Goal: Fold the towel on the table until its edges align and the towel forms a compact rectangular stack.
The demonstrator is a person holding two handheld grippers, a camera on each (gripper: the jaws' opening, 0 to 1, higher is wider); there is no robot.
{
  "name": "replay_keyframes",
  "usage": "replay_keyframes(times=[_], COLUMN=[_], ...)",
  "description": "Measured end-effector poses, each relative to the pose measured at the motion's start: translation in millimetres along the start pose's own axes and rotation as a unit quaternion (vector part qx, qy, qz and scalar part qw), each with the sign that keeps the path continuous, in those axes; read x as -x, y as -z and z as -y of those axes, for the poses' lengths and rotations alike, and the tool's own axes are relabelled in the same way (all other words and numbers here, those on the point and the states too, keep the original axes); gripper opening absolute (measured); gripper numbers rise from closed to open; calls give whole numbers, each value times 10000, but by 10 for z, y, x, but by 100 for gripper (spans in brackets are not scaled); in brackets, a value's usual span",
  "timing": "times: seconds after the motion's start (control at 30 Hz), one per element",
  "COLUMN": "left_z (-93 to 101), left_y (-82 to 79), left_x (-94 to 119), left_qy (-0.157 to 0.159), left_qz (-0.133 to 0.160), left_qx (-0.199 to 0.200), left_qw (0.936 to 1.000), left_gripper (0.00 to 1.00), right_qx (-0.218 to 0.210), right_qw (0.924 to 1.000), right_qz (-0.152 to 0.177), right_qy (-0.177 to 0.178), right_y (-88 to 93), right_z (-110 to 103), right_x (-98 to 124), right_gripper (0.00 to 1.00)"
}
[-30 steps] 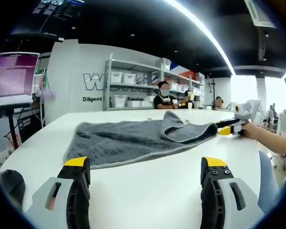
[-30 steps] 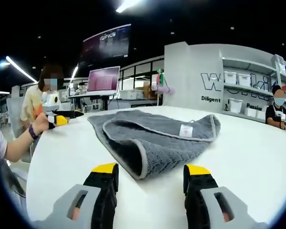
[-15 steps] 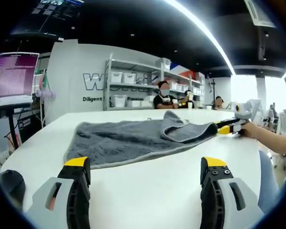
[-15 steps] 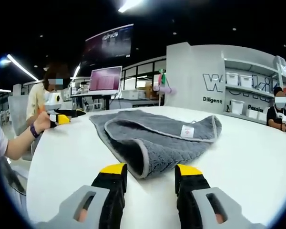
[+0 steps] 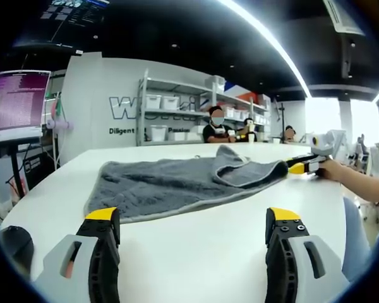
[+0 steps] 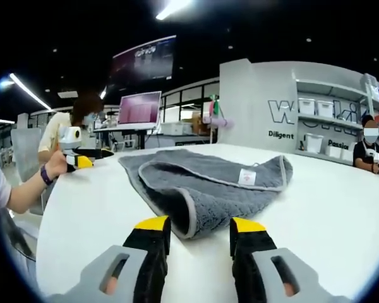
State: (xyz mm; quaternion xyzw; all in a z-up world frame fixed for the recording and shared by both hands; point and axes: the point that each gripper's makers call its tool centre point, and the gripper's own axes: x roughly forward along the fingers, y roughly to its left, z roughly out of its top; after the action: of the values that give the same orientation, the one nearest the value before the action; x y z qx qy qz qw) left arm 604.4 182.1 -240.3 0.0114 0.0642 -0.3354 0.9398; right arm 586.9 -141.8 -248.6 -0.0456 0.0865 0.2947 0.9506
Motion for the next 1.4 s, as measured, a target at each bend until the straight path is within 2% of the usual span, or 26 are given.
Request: replay_keyframes(times=[0.77,1.4], left_z=[6,-4], left_y=[3,-1], left_x=[-4,-8], left_qy=[6,7], left_qz=[-12,-24], left_qx=[-16,-31], left_qw=[10000,10000], left_gripper=[93,93], right_qx=[37,-117], right_qw=[10000,9998], right_qz=[58,66], right_qy=[-49,-126], right_y=[-12,-11], right_z=[-17,-45], right_x=[29,49], right_gripper=[19,6])
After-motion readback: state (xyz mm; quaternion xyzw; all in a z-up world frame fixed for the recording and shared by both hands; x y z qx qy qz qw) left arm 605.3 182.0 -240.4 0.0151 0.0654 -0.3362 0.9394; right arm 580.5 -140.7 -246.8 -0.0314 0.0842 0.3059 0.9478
